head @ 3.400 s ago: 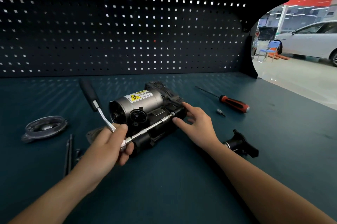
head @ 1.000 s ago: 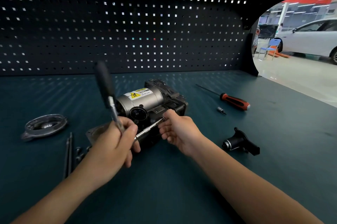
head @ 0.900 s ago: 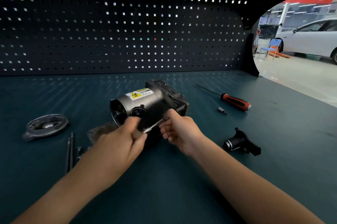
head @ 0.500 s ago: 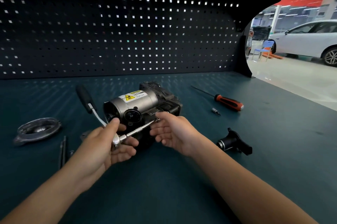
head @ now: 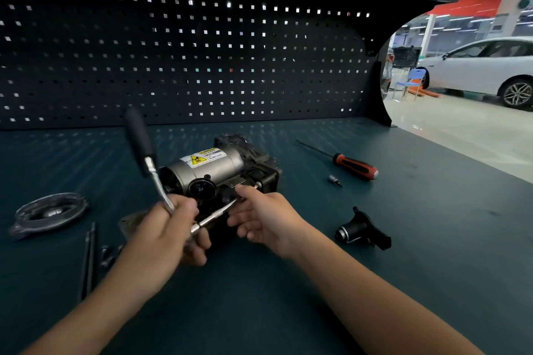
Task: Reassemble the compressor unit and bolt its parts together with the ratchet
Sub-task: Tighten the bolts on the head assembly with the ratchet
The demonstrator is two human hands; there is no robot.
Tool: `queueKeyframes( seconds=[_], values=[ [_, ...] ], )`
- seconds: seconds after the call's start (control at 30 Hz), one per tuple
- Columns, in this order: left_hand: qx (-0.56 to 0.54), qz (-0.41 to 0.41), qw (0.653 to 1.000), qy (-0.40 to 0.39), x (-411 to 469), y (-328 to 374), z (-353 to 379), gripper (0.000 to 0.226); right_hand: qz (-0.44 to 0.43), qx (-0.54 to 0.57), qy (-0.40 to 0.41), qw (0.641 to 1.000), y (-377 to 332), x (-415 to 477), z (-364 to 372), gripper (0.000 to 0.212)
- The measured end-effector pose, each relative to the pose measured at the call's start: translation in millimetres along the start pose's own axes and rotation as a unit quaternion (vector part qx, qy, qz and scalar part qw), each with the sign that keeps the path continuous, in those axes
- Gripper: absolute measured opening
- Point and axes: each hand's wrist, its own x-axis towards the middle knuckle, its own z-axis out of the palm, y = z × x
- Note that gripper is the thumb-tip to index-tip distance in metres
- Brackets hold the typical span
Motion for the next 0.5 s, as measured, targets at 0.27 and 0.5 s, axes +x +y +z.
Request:
queueKeyframes(
  seconds=[0.27,0.5],
  values=[
    [-0.022,-0.022,0.998,-0.052,-5.5,7.9,-3.9,0.018,-0.014,0.055,0.034,0.998,1.2,2.2,9.1,0.025],
    [0.409,0.278,0.867,-0.061,-11.0,-3.1,-11.6,0.008,-0.023,0.037,0.028,0.999,3.9,2.5,7.0,0.028]
  ],
)
